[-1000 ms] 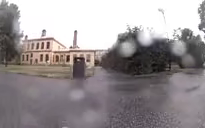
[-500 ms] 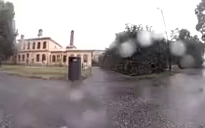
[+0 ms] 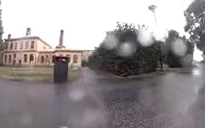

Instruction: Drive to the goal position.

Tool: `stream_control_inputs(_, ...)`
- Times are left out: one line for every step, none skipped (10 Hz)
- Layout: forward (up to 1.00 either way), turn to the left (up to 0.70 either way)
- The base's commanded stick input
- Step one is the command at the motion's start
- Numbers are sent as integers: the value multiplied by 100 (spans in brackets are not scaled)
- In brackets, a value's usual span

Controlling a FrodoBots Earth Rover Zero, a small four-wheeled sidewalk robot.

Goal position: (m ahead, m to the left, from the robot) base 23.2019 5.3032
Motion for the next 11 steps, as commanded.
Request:
stream_control_inputs(85,-17)
stream_control_inputs(85,-5)
stream_control_inputs(85,0)
stream_control_inputs(85,0)
stream_control_inputs(85,0)
stream_control_inputs(85,0)
stream_control_inputs(85,-4)
stream_control_inputs(85,-24)
stream_control_inputs(85,-34)
stream_control_inputs(85,-21)
stream_control_inputs(85,0)
